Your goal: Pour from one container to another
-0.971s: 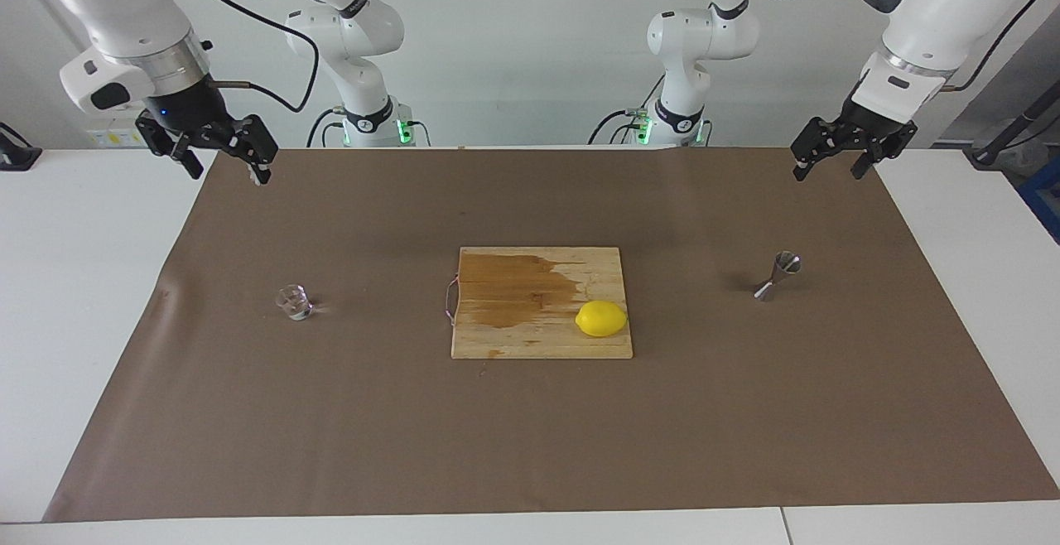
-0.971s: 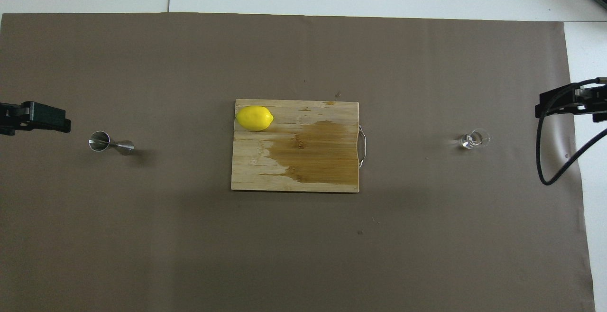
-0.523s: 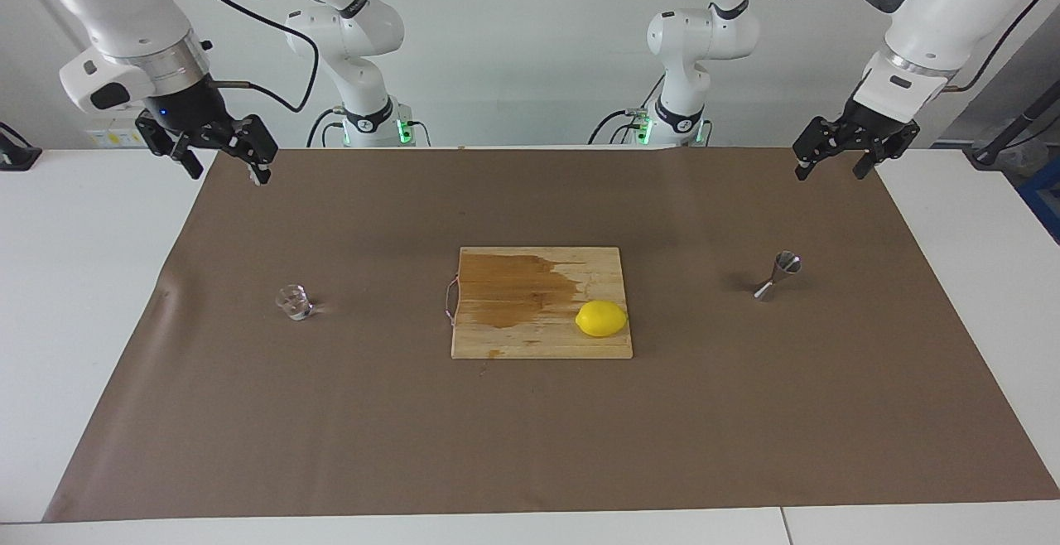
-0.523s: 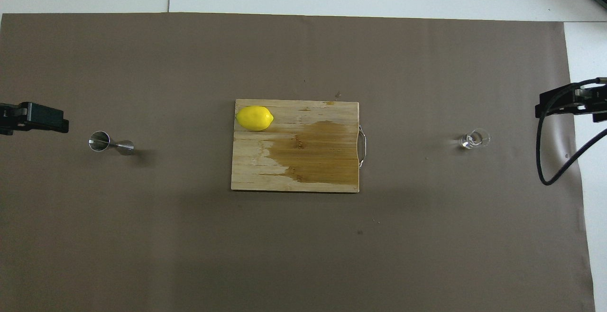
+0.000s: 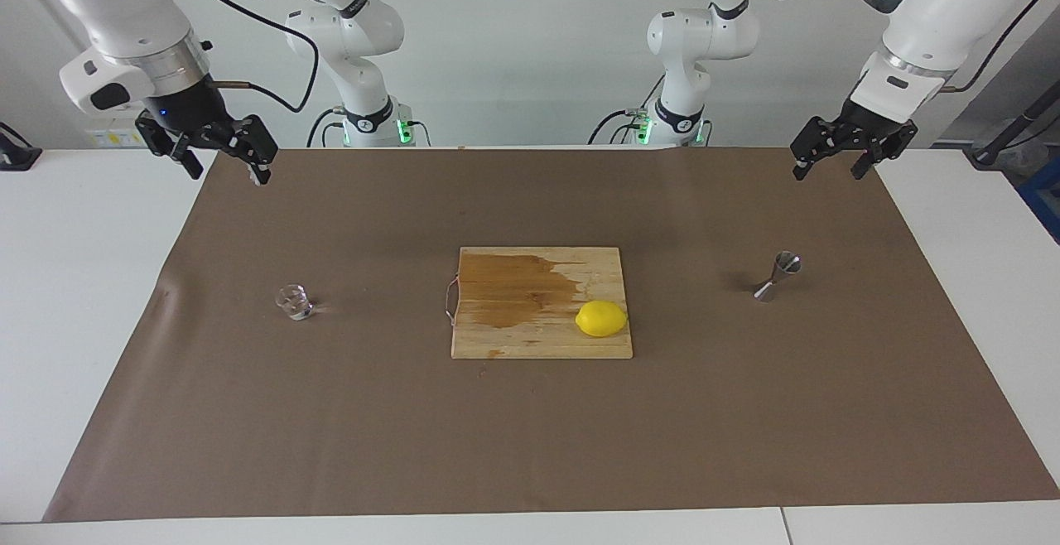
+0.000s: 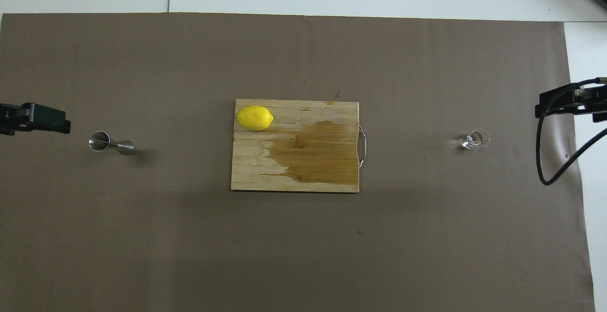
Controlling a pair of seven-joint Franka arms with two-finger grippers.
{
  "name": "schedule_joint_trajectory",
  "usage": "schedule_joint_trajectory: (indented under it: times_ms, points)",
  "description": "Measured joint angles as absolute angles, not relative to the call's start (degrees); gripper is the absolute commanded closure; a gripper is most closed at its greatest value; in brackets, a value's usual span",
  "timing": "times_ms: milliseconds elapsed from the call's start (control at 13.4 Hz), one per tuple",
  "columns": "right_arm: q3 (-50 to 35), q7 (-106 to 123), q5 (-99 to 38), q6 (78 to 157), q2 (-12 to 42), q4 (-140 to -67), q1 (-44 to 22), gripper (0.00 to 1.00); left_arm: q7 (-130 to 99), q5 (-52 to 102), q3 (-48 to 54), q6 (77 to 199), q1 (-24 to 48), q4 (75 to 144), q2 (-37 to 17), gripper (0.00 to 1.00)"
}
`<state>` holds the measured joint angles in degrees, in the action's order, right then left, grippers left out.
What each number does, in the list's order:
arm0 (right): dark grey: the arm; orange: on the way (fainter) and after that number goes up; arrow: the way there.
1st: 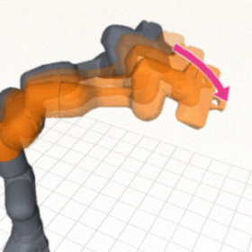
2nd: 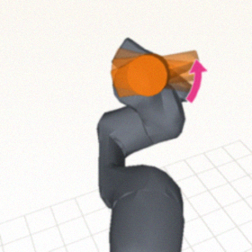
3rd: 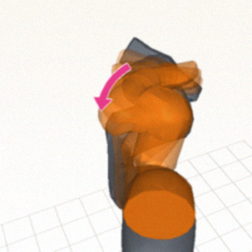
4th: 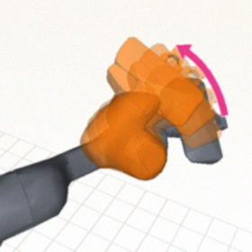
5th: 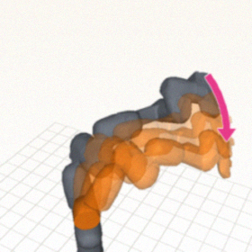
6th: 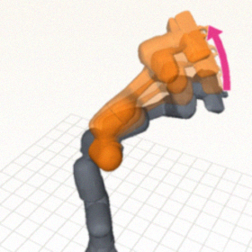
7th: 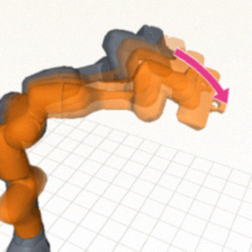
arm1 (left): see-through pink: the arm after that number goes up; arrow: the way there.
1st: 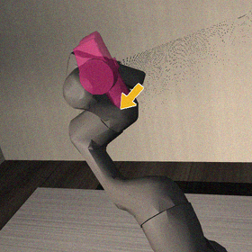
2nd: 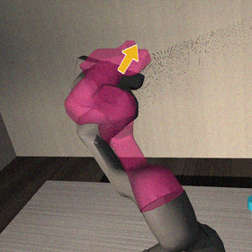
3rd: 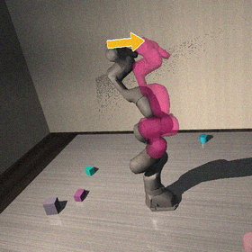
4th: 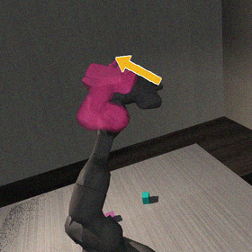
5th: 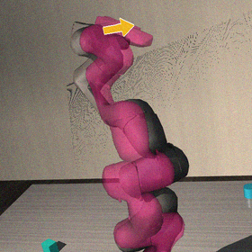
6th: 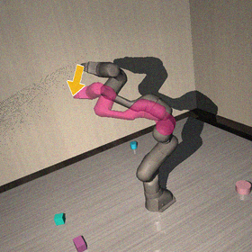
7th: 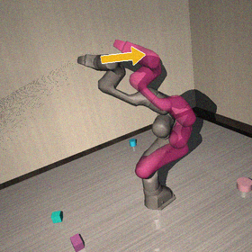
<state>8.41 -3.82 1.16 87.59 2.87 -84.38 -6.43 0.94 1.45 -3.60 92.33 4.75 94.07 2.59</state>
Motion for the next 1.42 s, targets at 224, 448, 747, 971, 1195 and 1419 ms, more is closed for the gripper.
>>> schedule_joint_trajectory:
  times_ms: [224, 448, 747, 971, 1195, 1419]
  points:
    - [8.4, -3.8, 1.2, 87.6, 3.0, -84.4, -6.4, 0.0, 0.9, 1.4, -4.0, 92.3, 4.7, 94.1, 2.6, 0.0]
    - [8.4, -3.8, 1.2, 87.6, 3.0, -84.4, -6.4, 0.0, 1.0, 1.4, -4.2, 92.3, 4.7, 94.1, 2.6, 0.0]
    - [8.4, -3.8, 1.5, 87.6, 3.0, -84.4, -6.4, 0.0, 1.0, 1.4, -4.2, 92.0, 4.7, 94.1, 2.6, 0.0]
    - [8.4, -3.8, 1.5, 87.6, 3.1, -84.4, -6.4, 0.0, 1.0, 1.8, -4.5, 91.3, 4.4, 94.1, 2.6, 0.0]
    - [8.4, -3.8, 1.5, 87.6, 3.1, -84.4, -6.5, 0.0, 1.0, 6.5, -4.8, 89.8, 1.6, 94.1, 2.6, 0.0]
    - [8.4, -3.8, 1.5, 87.6, 3.1, -84.4, -6.5, 0.0, 1.1, 11.5, -4.9, 86.8, -1.9, 94.2, 2.3, 0.0]
